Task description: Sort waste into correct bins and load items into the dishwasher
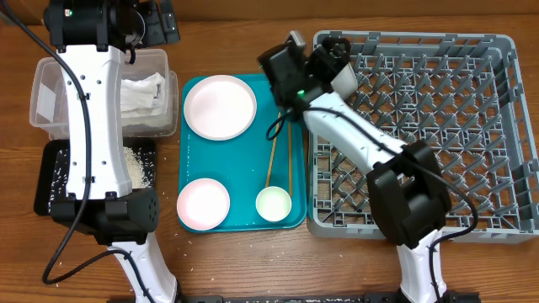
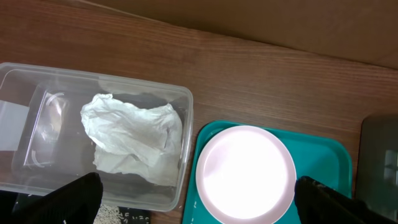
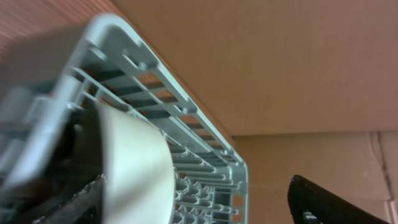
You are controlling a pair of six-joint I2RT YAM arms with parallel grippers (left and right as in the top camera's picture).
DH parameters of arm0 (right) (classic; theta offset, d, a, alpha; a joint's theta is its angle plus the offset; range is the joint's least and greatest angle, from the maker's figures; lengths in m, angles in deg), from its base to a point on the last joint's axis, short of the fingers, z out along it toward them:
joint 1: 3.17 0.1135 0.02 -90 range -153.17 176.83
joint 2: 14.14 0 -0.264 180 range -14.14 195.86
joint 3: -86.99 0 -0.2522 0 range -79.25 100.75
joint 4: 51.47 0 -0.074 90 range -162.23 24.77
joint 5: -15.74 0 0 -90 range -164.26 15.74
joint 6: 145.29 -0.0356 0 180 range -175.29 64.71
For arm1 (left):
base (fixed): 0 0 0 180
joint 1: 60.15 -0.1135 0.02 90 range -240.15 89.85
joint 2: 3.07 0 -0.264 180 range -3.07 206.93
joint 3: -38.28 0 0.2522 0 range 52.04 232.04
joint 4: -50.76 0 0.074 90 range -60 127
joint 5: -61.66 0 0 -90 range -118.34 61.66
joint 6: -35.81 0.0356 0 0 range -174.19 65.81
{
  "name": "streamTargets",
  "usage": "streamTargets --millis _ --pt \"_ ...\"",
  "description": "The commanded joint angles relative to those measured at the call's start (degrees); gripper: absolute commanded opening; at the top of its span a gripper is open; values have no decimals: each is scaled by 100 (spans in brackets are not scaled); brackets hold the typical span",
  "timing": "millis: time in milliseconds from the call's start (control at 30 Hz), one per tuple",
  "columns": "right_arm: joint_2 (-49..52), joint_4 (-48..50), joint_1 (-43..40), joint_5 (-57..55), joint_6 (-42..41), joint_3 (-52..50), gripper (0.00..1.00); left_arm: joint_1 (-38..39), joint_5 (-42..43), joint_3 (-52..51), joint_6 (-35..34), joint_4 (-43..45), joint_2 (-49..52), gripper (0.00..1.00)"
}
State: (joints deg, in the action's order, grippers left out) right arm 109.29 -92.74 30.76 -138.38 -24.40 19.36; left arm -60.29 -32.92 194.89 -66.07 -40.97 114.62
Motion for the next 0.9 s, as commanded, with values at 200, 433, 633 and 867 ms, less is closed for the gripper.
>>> streamTargets --millis 200,433,633,867 --pt "-881 -391 363 2227 -1786 17 97 -26 -50 -31 7 20 28 100" --pt "-1502 -1609 398 7388 -3467 13 95 -26 -50 -31 7 20 28 100" --pt "-1130 -1812 638 8627 -3864 -164 76 -26 -48 -31 7 20 28 100" --pt "-299 -1812 1497 7812 -3864 -267 75 -26 -48 -31 7 20 28 100"
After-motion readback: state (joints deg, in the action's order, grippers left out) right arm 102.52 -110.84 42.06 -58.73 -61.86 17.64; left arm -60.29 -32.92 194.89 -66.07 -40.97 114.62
